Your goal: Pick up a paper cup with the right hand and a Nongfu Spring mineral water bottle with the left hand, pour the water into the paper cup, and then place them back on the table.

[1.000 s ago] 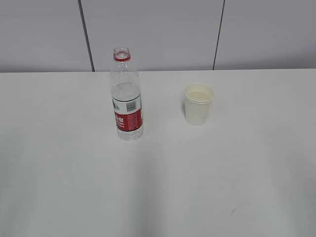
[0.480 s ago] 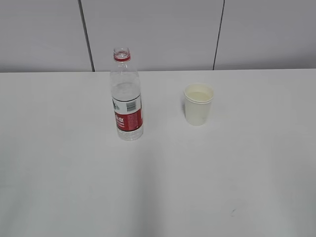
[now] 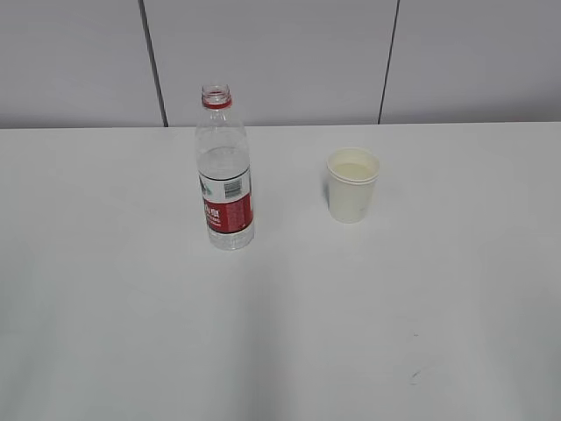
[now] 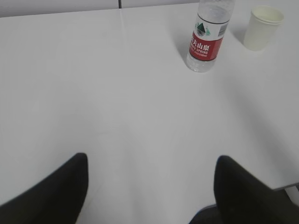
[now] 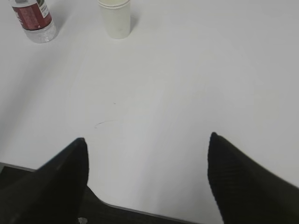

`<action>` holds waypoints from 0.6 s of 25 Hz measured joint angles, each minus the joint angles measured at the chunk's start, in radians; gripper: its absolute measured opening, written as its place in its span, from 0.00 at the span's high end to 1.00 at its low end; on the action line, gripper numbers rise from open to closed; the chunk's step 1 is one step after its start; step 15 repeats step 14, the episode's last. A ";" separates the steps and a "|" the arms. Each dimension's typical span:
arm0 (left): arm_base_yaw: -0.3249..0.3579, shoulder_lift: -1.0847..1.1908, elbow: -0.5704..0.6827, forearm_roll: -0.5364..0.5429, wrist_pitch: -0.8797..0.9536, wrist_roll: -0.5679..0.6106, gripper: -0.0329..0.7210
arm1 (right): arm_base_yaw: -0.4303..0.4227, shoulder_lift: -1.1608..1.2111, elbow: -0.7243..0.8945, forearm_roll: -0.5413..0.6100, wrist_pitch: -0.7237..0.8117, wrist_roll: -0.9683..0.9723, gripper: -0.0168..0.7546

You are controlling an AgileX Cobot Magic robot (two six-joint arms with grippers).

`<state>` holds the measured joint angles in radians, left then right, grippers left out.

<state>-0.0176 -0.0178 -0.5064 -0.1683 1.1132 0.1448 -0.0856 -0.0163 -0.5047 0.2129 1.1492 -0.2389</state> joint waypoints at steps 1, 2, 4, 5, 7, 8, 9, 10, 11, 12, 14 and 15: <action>0.000 0.000 0.000 0.000 0.000 0.000 0.28 | 0.000 0.000 0.000 0.002 0.000 0.000 0.21; 0.000 0.000 0.000 0.000 0.000 0.000 0.28 | 0.000 0.000 0.000 0.002 0.000 0.000 0.21; 0.000 0.000 0.000 0.000 0.000 -0.001 0.28 | 0.000 0.000 0.000 0.002 0.000 0.002 0.21; 0.000 0.000 0.000 0.000 0.000 -0.001 0.28 | 0.000 0.000 0.000 0.003 0.000 0.002 0.21; 0.000 0.000 0.000 0.000 0.000 -0.001 0.28 | 0.000 0.000 0.000 0.004 0.000 0.002 0.21; 0.000 0.000 0.000 0.000 0.000 -0.001 0.28 | 0.000 0.000 0.000 0.004 0.000 0.002 0.21; 0.000 0.000 0.000 0.000 0.000 -0.001 0.28 | 0.000 0.000 0.000 0.004 0.000 0.002 0.21; 0.000 0.000 0.000 0.000 0.000 -0.001 0.28 | 0.000 0.000 0.000 0.004 0.000 0.002 0.21; 0.000 0.000 0.000 0.000 0.000 -0.001 0.28 | 0.000 0.000 0.000 0.004 0.000 0.002 0.21; 0.000 0.000 0.000 0.000 0.000 -0.001 0.28 | 0.000 0.000 0.000 0.004 0.000 0.002 0.21; 0.000 0.000 0.000 0.000 0.000 -0.001 0.28 | 0.000 0.000 0.000 0.004 0.000 0.002 0.21; 0.000 0.000 0.000 0.000 0.000 -0.001 0.28 | 0.000 0.000 0.000 0.004 0.000 0.002 0.21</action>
